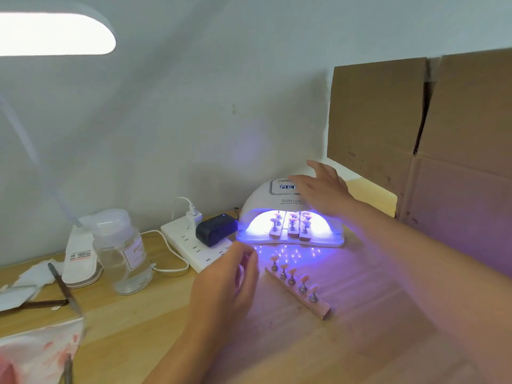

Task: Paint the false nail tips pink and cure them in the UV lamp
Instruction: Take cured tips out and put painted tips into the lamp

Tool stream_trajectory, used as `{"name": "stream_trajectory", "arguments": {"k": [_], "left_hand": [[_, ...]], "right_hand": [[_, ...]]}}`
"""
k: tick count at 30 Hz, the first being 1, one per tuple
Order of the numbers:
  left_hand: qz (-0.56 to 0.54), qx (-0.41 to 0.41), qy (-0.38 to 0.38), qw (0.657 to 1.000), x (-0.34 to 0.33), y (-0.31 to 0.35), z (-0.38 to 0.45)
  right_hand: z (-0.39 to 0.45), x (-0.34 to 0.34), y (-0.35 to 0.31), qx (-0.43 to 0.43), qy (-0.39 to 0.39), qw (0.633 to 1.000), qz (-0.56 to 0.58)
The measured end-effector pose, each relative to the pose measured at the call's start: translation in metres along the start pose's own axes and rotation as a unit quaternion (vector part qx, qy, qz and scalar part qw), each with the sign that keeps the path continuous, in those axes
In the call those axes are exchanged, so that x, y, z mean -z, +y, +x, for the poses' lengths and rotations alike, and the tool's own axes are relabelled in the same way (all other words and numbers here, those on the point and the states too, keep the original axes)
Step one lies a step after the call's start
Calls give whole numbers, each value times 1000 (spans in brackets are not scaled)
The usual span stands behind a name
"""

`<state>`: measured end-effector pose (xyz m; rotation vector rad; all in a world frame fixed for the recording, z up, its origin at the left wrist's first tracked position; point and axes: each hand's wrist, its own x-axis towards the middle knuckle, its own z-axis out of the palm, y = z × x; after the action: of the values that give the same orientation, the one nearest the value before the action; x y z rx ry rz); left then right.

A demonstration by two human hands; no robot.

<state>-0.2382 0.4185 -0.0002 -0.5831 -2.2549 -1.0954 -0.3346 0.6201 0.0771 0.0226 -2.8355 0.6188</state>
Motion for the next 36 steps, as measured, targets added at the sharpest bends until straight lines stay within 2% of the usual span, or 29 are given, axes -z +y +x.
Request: {"name": "stream_trajectory", "arguments": {"k": [3, 5, 8, 12, 14, 17, 18, 19, 21, 22, 23, 24, 30, 36], "left_hand": [[-7, -3, 10, 1000, -2, -4, -6], [-25, 13, 17, 999, -5, -6, -5], [-27, 23, 24, 999, -9, -9, -5], [-21, 27, 18, 999, -8, -9, -5], [-12, 25, 16, 999, -7, -9, -6], [-31, 31, 18, 999, -6, -8, -6], [-35, 35, 17, 999, -6, -8, -6], [-37, 39, 17, 998, -5, -7, -6], [-40, 47, 19, 998, -5, -7, -5], [-41, 49, 20, 998, -5, -6, -6], [-42, 49, 21, 998, -5, -6, -6], [-43, 50, 22, 998, -5, -5, -6], [-43, 52, 22, 997, -3, -3, -7], [-39, 55, 24, 997, -3, -5, -7]], "right_hand": [[9, -3, -3, -22, -18, 1000, -7], [12, -3, -2, 26, 8, 995, -100], [15, 0, -3, 119, 35, 958, -258], [17, 15, -11, 134, 6, 931, -340], [10, 21, -16, 114, 0, 949, -293], [-23, 29, -14, 84, 53, 991, -87], [-41, 32, -10, 75, 25, 996, -33], [-60, 36, -4, 75, -43, 996, -31], [-97, 37, 5, 46, -229, 969, -79], [-114, 34, 8, 19, -293, 952, -88], [-129, 28, 10, -1, -317, 945, -85], [-140, 21, 13, -15, -312, 946, -84], [-157, -13, 11, 6, -137, 982, -127], [-146, -22, 15, 62, -105, 986, -111]]}}
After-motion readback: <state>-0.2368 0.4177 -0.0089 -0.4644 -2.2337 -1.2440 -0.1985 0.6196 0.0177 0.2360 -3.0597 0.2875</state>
